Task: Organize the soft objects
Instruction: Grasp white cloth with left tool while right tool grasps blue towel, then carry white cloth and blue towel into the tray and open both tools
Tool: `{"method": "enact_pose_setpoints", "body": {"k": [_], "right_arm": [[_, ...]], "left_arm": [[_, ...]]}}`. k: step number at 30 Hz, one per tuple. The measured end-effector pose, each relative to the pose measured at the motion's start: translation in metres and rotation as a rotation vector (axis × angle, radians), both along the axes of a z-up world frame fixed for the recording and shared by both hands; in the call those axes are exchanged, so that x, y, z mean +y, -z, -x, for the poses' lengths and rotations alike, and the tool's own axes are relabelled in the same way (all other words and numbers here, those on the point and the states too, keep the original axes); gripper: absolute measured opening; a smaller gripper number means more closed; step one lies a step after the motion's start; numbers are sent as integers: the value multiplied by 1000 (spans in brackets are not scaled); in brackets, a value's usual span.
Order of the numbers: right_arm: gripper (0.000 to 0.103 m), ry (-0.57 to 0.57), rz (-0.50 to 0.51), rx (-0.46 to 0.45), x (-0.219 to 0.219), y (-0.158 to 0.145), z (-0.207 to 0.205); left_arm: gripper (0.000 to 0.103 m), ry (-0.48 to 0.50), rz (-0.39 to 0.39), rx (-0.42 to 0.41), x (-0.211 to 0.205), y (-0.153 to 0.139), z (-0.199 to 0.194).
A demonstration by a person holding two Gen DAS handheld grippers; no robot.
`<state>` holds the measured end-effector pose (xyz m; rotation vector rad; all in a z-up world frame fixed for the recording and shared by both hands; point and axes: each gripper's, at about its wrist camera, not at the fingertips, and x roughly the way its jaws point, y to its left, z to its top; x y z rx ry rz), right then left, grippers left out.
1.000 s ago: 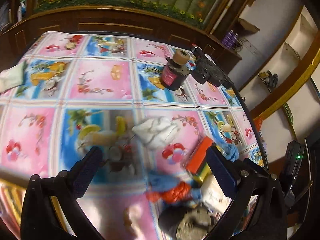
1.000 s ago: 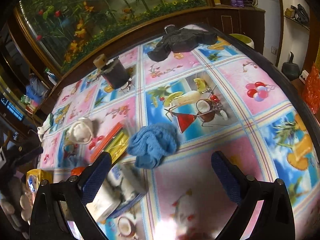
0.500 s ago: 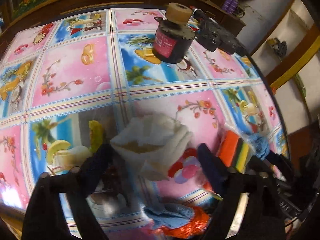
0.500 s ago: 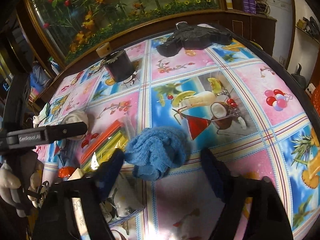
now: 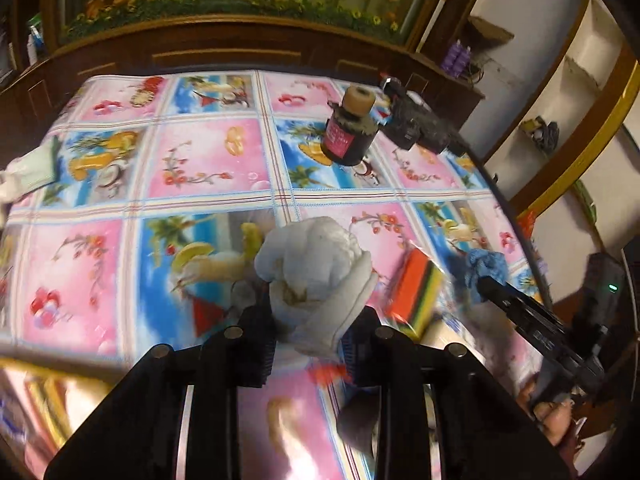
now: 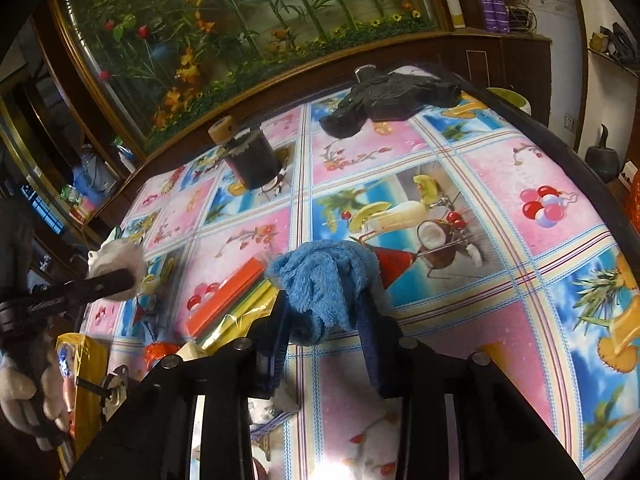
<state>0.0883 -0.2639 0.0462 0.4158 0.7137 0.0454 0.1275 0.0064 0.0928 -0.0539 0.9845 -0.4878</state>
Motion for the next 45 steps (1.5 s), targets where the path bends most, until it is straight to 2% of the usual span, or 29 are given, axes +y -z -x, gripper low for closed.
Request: {"method": "enact_pose_setpoints", "body": {"k": [4, 7, 11, 14, 17, 21, 22, 24, 26, 29, 30, 31, 35, 37, 41, 44, 45], "right_arm": [[32, 12, 20, -30, -1, -5, 13], [32, 24, 52, -52, 7, -17, 26], [32, -49, 36, -96, 32, -42, 65], [32, -129, 41, -133, 61, -63, 98], [32, -221, 48, -161, 97, -76, 129], [32, -366, 36, -136, 153, -75, 158], [32, -396, 34, -123, 165, -74, 161], [32, -459, 50, -95, 195, -68, 169], [32, -506, 73, -72, 221, -64, 175], [32, -556, 100, -45, 253, -61, 175], [32, -574, 111, -32, 266, -59, 176], [32, -589, 120, -20, 275, -58, 174], [32, -630, 181, 24, 311, -53, 161], [32, -640, 216, 45, 325, -48, 154], [33, -641, 269, 81, 348, -42, 142], [43, -633, 304, 97, 362, -40, 140], [51, -634, 301, 102, 362, -41, 140]], "left_arm": [[24, -50, 57, -53, 49, -35, 54], [24, -97, 58, -87, 87, -55, 95], [24, -192, 13, -144, 149, -68, 158], [25, -275, -21, -143, 190, -55, 195], [25, -358, -51, -124, 221, -29, 217], [25, -456, -22, -51, 256, 9, 232], [25, -468, -19, -36, 261, 17, 234], [25, -487, -70, -26, 264, 32, 238], [26, -513, -144, -20, 265, 44, 240], [32, -560, -294, -34, 262, 59, 232], [34, -563, -305, -33, 264, 62, 229], [34, -567, -301, -28, 266, 65, 229], [37, -553, -190, -57, 270, 56, 240], [46, -556, -156, -85, 272, 48, 248], [58, -589, -93, -152, 276, 32, 269], [64, -616, -88, -189, 275, 24, 278], [64, -623, -100, -202, 275, 21, 280]]}}
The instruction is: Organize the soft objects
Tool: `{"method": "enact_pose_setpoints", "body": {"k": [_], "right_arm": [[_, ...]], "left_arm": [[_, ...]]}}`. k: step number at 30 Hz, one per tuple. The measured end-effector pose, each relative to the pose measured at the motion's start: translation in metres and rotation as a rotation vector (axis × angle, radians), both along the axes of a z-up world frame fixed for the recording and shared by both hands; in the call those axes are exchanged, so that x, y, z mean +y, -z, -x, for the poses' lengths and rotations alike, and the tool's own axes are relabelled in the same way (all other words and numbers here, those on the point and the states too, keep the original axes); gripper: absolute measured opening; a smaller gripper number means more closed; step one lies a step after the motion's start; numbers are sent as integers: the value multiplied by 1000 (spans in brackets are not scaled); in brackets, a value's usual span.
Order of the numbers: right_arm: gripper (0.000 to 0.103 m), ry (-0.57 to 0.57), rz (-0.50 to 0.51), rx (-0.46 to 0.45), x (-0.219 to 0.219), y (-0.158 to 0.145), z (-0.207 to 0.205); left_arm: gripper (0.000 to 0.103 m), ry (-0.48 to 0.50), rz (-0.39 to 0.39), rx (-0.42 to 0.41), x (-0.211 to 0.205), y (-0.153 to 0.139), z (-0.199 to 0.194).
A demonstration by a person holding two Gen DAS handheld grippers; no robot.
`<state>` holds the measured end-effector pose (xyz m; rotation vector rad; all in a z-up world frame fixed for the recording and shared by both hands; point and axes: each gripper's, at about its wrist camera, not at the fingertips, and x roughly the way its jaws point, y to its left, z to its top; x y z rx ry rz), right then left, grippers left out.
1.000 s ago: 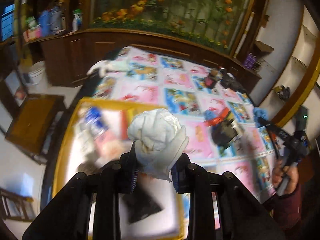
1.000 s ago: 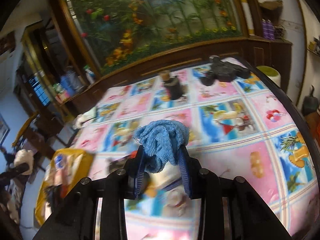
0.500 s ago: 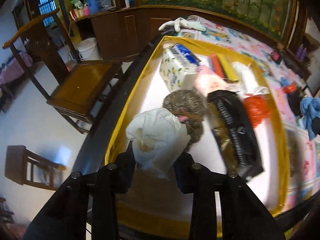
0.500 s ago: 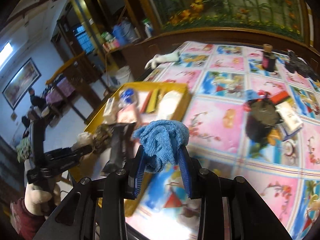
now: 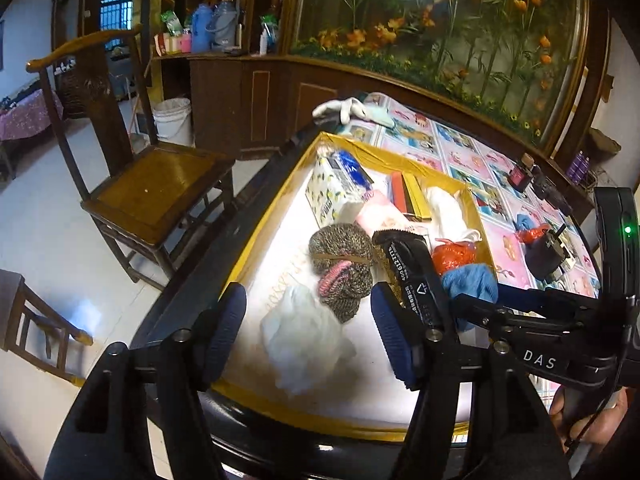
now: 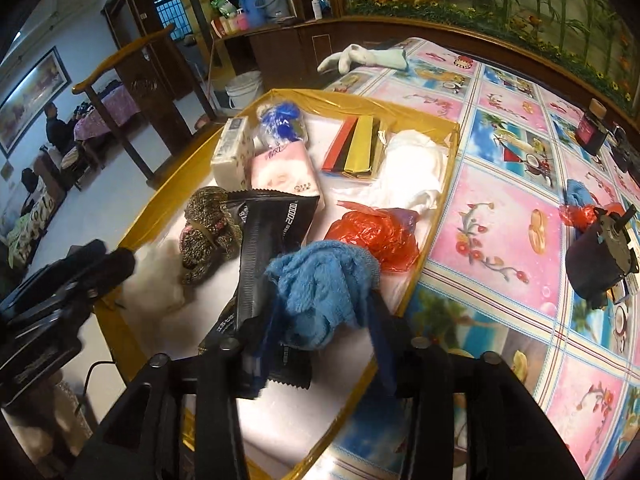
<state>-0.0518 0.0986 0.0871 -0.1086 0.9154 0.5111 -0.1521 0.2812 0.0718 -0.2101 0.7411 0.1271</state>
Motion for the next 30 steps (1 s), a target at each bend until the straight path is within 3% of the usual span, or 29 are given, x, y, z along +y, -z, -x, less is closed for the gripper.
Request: {"method": "enact_pose_setpoints", "body": {"k": [3, 6, 15, 30], "right_arm": [[64, 0, -29, -16, 3, -3, 4], [75, 26, -14, -93, 5, -10, 12], [78, 32, -100, -122, -15, -13, 44], [82, 83, -139, -89, -48, -6, 56]], "left_arm": [[64, -21, -58, -24, -5, -6, 3], [64, -36, -114, -48, -12, -11, 7], [64, -46, -260, -83, -34, -20, 15], [64, -11, -275, -25, -54, -14, 15]]}}
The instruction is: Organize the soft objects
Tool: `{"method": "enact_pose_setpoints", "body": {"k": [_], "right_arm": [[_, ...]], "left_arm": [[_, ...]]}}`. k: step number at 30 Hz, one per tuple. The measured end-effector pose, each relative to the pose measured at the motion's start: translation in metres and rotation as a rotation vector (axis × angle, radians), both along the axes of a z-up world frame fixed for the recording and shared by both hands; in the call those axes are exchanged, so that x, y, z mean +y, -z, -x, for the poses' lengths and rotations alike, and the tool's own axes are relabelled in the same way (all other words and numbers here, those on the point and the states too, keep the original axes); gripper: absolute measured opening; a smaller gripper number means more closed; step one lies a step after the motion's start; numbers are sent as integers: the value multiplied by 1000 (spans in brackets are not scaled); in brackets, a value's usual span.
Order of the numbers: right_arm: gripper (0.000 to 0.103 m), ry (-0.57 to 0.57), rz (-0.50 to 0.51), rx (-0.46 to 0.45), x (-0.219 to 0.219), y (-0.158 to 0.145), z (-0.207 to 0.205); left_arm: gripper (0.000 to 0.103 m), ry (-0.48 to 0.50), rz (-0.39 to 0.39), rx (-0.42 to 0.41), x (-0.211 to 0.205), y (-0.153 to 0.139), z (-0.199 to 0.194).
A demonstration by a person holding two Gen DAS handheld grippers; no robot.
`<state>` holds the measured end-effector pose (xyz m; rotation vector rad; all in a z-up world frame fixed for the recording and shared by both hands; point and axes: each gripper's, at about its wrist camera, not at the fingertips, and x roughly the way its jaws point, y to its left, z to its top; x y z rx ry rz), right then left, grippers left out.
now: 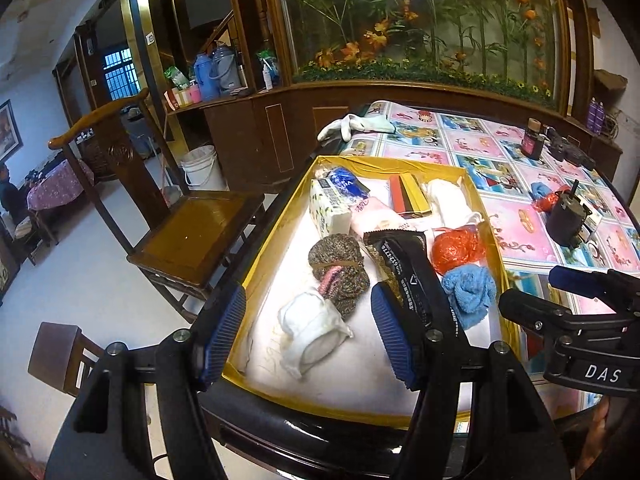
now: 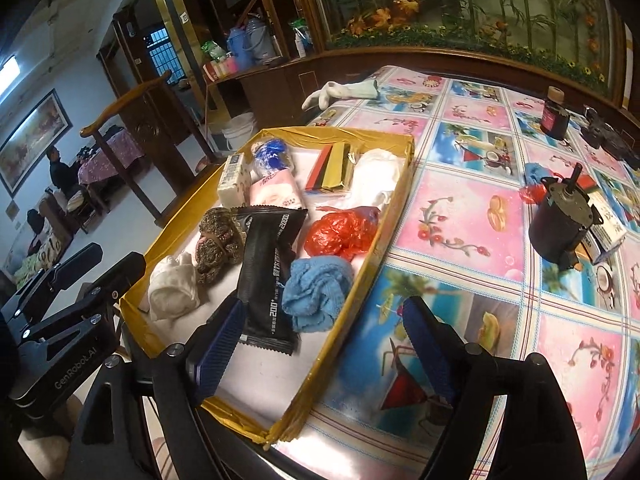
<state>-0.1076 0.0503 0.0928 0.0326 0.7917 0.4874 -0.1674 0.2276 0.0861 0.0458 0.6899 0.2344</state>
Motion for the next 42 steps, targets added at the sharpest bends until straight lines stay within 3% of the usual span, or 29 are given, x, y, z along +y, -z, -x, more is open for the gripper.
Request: {"method": "enact_pose_setpoints", "body": {"k": [12, 16, 20, 26, 30, 35, 40, 42], "right_arm": [[83, 19, -25, -2, -18, 1, 6], [83, 35, -43, -3, -35, 2, 8], [84, 86, -38, -10, -72, 5, 10], [85, 267, -59, 26, -159, 13, -5], [85, 373, -100, 41, -209, 9, -18], [85, 448, -125, 37, -243, 2, -33], [85, 470, -158, 67, -263, 11, -61], [85, 473, -163, 76, -265, 16, -76]], "left_arm": [[64, 34, 4, 32, -14, 1, -1], [64, 75, 39, 47, -21, 0, -1], [64, 146, 81, 42, -31, -5, -3], [64, 265, 102, 63, -64, -10, -14], [64, 344, 189, 114, -82, -9, -30], [64, 414, 369, 215, -98, -10, -72], [64, 465, 445, 264, -125, -24, -123], [72, 486, 472, 293, -141, -28, -156]]}}
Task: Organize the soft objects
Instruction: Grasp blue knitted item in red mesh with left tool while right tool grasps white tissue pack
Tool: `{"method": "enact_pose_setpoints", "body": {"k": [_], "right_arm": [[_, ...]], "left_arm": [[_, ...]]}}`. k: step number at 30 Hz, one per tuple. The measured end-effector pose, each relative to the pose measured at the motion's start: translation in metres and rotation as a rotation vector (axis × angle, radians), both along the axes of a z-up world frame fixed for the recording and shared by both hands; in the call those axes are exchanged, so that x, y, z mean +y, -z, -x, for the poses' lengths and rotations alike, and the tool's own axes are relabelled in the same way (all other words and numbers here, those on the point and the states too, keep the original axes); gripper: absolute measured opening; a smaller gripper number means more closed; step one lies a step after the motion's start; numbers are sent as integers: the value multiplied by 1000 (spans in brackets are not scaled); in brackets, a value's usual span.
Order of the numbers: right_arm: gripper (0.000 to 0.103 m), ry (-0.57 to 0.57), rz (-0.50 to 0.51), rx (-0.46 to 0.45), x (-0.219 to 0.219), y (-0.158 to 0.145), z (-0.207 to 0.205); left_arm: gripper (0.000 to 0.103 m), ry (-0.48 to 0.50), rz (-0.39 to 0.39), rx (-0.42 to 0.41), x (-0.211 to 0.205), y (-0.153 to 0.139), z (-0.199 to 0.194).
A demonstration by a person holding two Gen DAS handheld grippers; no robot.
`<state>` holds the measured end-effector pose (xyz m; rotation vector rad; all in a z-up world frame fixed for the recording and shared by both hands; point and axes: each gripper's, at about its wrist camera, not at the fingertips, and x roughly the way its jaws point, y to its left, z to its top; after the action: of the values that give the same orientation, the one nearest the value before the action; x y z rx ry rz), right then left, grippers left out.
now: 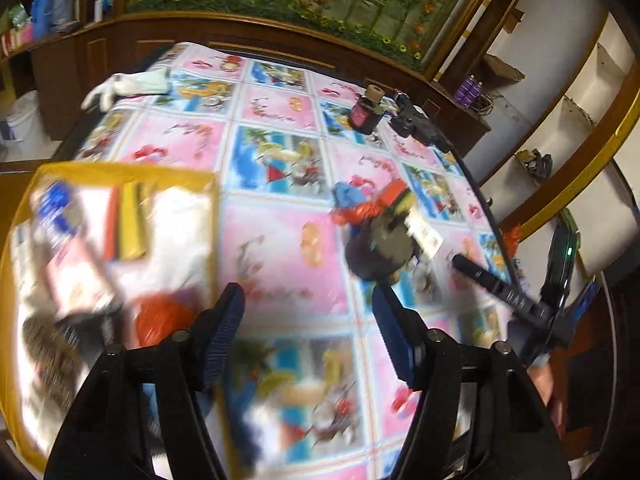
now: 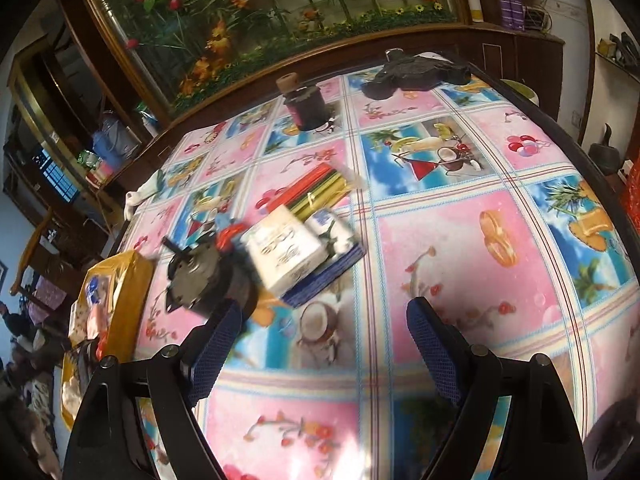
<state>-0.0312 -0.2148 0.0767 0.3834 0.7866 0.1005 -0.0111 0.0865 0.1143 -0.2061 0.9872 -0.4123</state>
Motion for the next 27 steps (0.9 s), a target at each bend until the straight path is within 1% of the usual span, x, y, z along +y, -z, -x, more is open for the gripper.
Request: {"method": "enact_pose_setpoints", "body": {"k": [1, 4, 8, 12, 15, 16, 17, 18, 19, 20, 21, 22, 23, 25, 26, 27], "right_arm": [[85, 0, -7, 1, -2, 2, -9], [85, -27, -13, -14, -3, 5, -36], [85, -125, 61, -72, 9, 7, -54], [85, -200, 112, -104, 17, 19, -59], [85, -208, 125, -109, 16, 26, -62], [85, -204, 120, -107, 14, 28, -63], [85, -203, 111, -105, 13, 29, -66], [85, -200, 102, -103, 11, 31, -67], [85, -198, 100, -105, 11, 31, -67], [85, -195, 106, -112, 11, 30, -67], [85, -192, 121, -126, 13, 30, -67], [85, -190, 133, -135, 15, 28, -64], [85, -190, 145, -146, 18, 28, -63], [84, -206, 155, -162, 24, 28, -62], [84, -215, 161, -165, 28, 29, -62], [81, -222, 173, -167, 32, 31, -62]], "left_arm": [[74, 15, 4, 12, -8, 0, -16], [74, 60, -4, 65, -39, 11, -68], [74, 100, 31, 169, -65, 39, -123], [74, 146, 5, 229, -87, 63, -152], [73, 193, -10, 249, -102, 72, -162], [71, 222, -10, 253, -109, 73, -162], [68, 251, -13, 254, -115, 74, -163], [61, 285, -24, 258, -123, 76, -161], [51, 312, -42, 269, -129, 79, -160], [45, 331, -59, 277, -134, 82, -157], [42, 349, -72, 265, -138, 83, -155], [37, 364, -78, 251, -140, 82, -154], [35, 372, -74, 248, -140, 81, -153], [17, 374, -49, 235, -138, 77, -152], [17, 373, -37, 224, -135, 74, -150], [17, 370, -32, 214, -133, 71, -149]]}}
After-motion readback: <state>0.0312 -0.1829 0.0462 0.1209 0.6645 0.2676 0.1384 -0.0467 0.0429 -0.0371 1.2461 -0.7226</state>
